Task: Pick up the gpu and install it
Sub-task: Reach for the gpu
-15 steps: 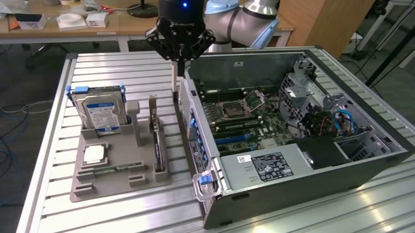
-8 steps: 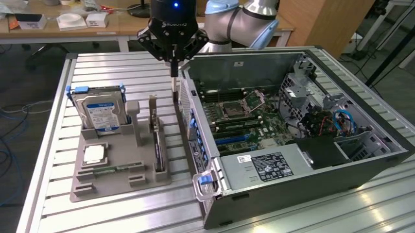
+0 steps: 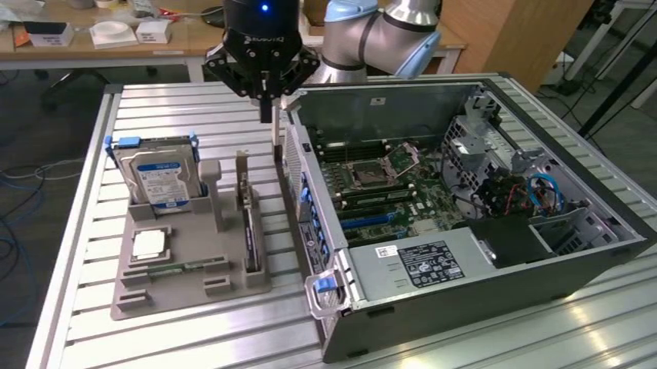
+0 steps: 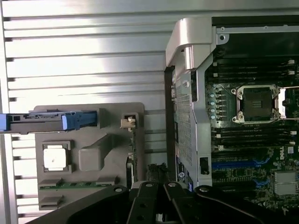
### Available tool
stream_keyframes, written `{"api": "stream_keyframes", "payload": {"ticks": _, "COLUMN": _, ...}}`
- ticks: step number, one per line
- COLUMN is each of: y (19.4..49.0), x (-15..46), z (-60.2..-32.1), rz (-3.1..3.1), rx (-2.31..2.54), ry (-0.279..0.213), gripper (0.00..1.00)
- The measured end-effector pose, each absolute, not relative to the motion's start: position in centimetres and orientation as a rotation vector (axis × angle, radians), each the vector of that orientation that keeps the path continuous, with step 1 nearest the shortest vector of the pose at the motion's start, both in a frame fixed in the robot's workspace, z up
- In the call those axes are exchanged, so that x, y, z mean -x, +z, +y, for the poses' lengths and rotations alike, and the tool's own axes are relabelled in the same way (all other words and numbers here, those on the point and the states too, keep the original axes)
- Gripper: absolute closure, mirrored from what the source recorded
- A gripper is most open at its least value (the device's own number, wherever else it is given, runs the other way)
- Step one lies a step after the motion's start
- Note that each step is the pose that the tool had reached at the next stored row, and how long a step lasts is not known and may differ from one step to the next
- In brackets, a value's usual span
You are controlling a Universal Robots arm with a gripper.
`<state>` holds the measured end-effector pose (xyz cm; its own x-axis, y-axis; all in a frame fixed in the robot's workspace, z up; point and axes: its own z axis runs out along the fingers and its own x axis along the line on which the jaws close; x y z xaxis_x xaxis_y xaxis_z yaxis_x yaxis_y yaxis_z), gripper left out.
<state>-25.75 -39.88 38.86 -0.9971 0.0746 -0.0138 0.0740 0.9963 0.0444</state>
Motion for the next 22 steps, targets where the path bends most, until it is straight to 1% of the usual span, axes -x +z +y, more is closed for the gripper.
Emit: {"api": "stream_keyframes", "payload": {"ticks": 22, "y": 38.8, "x": 28.8, "z": -40.2, "rz": 3.124, "rx": -0.116, "ry": 0.069, "gripper": 0.89}}
